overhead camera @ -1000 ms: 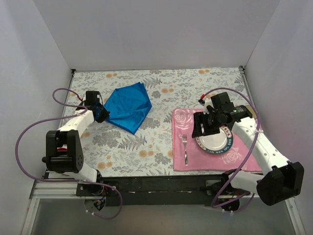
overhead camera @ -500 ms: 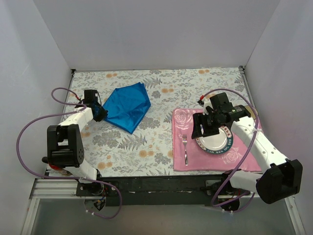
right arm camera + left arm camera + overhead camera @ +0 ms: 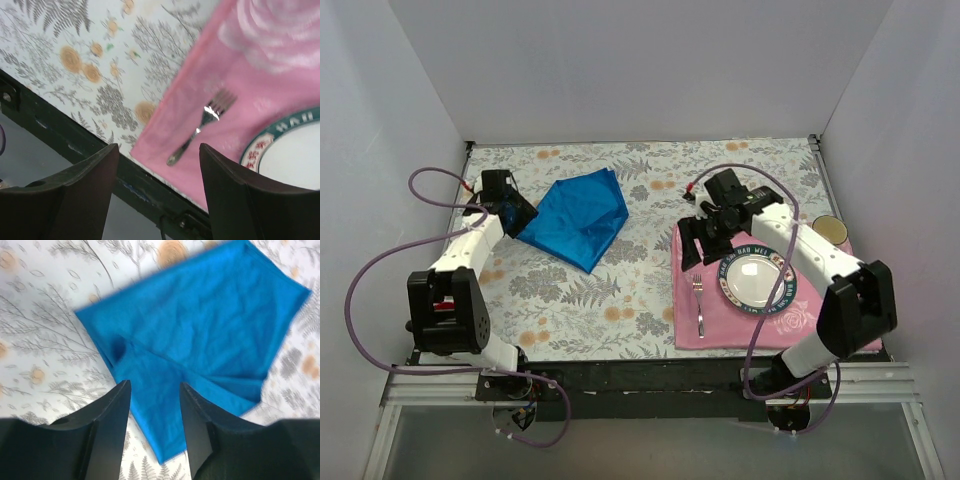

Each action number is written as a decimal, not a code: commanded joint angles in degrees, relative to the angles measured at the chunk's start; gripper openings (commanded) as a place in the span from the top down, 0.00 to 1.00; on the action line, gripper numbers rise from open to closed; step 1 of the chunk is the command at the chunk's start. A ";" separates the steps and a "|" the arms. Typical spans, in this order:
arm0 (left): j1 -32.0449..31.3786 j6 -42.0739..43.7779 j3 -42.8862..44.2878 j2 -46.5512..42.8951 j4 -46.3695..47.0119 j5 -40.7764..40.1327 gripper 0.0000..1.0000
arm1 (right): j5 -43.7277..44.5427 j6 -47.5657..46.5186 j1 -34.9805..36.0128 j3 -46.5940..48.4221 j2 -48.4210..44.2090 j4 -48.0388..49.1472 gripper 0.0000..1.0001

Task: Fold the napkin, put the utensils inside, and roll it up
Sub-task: Fold the napkin, then roll the napkin with the utensil

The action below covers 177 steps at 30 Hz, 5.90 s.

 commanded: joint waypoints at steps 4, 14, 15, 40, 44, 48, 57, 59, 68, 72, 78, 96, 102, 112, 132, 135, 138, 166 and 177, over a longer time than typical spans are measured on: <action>0.07 -5.12 -12.32 -8.56 12.28 24.56 0.68 | -0.38 -0.12 6.42 19.48 16.75 5.76 0.31; 0.16 -3.90 -10.67 -2.84 17.07 23.01 0.78 | -8.56 7.79 9.59 43.22 40.51 18.76 0.58; 0.07 -3.72 -10.15 -3.02 16.27 21.96 0.76 | -8.83 8.84 9.94 45.32 41.65 20.16 0.60; 5.34 -17.34 -13.39 -3.72 6.24 22.74 0.51 | 7.69 -13.65 23.12 55.97 49.13 13.15 0.19; 5.34 -20.33 -14.44 -4.07 6.24 22.12 0.50 | 11.29 -16.81 25.14 57.65 51.42 13.58 0.15; 5.34 -20.69 -14.98 -3.20 8.00 22.74 0.50 | 13.41 -16.03 26.64 55.37 50.55 15.95 0.14; 5.87 -16.30 -11.91 0.85 6.42 18.52 0.53 | 13.14 -12.34 26.91 53.52 47.99 17.28 0.15; 5.87 -15.68 -11.98 1.38 6.24 17.47 0.53 | 12.62 -12.16 26.91 52.91 47.47 17.80 0.15; 5.87 -10.84 -17.52 1.46 16.07 17.11 0.54 | 9.89 -10.58 26.90 52.55 47.73 19.12 0.16; 5.87 -10.14 -18.31 2.51 17.67 16.24 0.54 | 8.40 -9.52 26.91 52.11 48.78 20.61 0.20; 5.87 -10.14 -18.05 4.89 18.90 16.67 0.54 | 5.85 -10.93 26.99 48.77 50.53 27.38 0.18; 5.95 -11.19 -17.26 4.37 15.29 15.44 0.54 | 15.34 -15.32 30.77 51.14 55.37 28.88 0.27; 6.13 -10.84 -17.00 4.45 14.77 15.35 0.53 | 19.89 -15.15 30.77 50.79 56.78 28.44 0.29; 6.66 -9.35 -13.84 1.30 8.72 12.72 0.50 | 20.17 -14.53 30.24 49.65 58.27 27.12 0.30; 6.66 -10.49 -13.31 0.23 5.54 17.46 0.36 | 10.62 -2.76 28.22 50.88 60.56 19.65 0.72; 6.75 -10.14 -12.60 2.60 7.46 19.83 0.37 | 7.01 -1.09 27.17 51.41 60.47 19.82 0.74; 6.66 -10.66 -12.69 4.71 8.79 21.51 0.37 | 4.01 0.23 26.91 51.41 60.38 20.62 0.74; 6.66 -4.34 -8.03 12.45 2.20 22.64 1.00 | 10.06 -11.61 28.22 55.28 54.32 16.31 0.20; 6.75 -3.20 -7.59 12.89 -1.05 24.40 1.00 | 22.63 -18.04 33.93 55.10 53.53 22.37 0.18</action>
